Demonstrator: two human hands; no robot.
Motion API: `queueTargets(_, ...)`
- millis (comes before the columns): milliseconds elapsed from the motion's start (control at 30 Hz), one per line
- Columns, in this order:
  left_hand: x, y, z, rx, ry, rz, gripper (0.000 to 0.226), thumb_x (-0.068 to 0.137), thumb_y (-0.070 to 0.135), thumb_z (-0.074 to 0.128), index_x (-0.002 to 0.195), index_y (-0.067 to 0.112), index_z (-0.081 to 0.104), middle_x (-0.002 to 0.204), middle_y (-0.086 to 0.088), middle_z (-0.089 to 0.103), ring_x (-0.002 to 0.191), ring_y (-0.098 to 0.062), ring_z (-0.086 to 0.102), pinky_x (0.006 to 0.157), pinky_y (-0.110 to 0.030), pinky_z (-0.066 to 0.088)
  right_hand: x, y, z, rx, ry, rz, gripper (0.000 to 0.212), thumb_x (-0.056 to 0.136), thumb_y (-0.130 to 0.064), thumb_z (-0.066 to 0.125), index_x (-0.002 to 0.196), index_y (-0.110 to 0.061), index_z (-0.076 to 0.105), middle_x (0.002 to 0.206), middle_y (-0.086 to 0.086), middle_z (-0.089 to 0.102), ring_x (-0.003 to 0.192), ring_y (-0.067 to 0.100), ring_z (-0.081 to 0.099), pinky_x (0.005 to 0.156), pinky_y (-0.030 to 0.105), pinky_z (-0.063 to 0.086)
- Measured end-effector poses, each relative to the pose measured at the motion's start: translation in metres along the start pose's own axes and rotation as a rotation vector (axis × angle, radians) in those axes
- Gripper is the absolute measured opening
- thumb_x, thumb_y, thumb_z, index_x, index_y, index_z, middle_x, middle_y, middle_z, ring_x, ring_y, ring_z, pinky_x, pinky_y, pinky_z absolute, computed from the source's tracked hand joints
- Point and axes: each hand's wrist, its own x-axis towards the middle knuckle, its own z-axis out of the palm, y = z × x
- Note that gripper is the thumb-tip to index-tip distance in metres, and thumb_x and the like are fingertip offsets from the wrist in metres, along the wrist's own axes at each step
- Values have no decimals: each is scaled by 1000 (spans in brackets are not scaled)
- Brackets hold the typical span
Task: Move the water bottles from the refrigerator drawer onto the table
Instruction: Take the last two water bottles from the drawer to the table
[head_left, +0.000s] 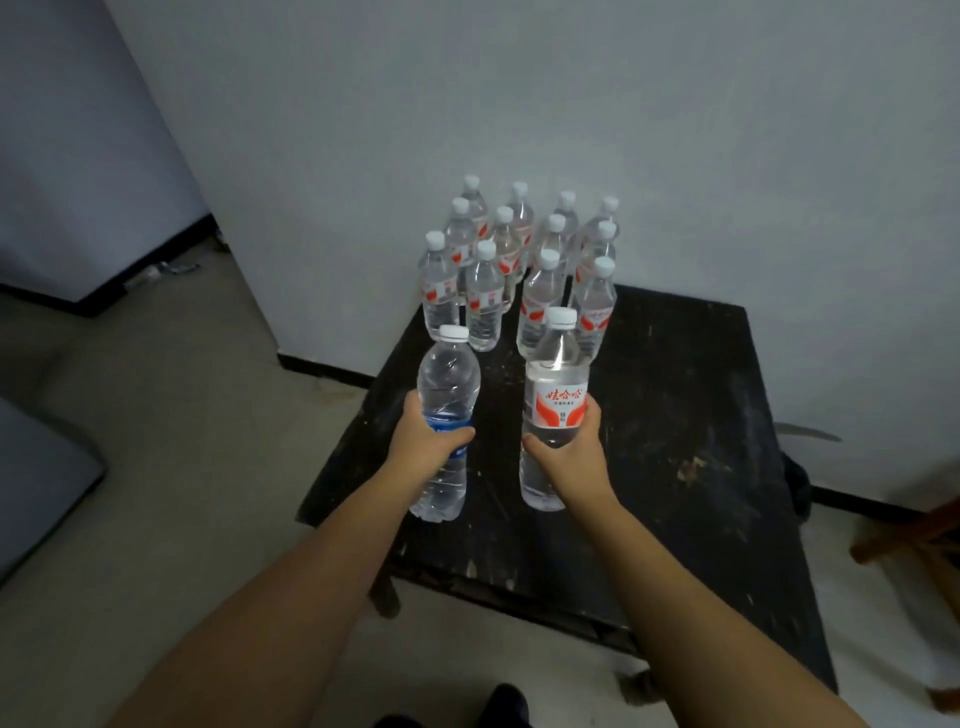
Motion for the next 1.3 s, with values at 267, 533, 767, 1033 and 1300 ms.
queueTargets(267, 86, -5, -9, 9, 91, -19, 72, 64, 12, 81, 128, 12, 47, 119, -10, 62, 108, -26, 62, 99, -48, 48, 79, -4, 36, 24, -83, 119, 86, 77, 2, 74, 145, -14, 24, 133, 6, 48, 122, 20, 49, 98, 27, 38)
queueTargets(533, 197, -13, -28, 25, 12, -102, 53, 71, 16, 78, 119, 7, 57, 108, -9, 65, 102, -30, 65, 95, -48, 51, 152, 7, 98, -20, -11, 221, 79, 74, 5, 75, 139, -15, 34, 129, 6, 54, 124, 25, 52, 106, 39, 43)
queueTargets(767, 253, -10, -25, 59, -7, -17, 38, 80, 8, 72, 113, 12, 54, 87, 7, 59, 82, -10, 61, 65, -8, 44, 189, 16, 153, 41, 89, 247, 76, 75, 0, 75, 134, -31, 37, 127, 1, 59, 117, 15, 57, 99, 30, 47)
queueTargets(1033, 272, -22, -35, 22, -76, 68, 70, 75, 4, 77, 135, 12, 41, 125, 5, 51, 118, -8, 48, 99, -22, 38, 204, 30, 174, -5, 137, 192, 78, 76, -1, 74, 122, -52, 36, 131, -11, 52, 118, -1, 52, 96, 9, 41)
queueTargets(1300, 273, -38, -35, 48, -110, 130, 69, 74, -1, 76, 133, 6, 42, 121, 5, 48, 116, -7, 46, 78, 8, 36, 203, 47, 179, -48, 140, 261, 82, 79, -11, 77, 144, -24, 30, 140, -1, 52, 128, 12, 49, 107, 27, 39)
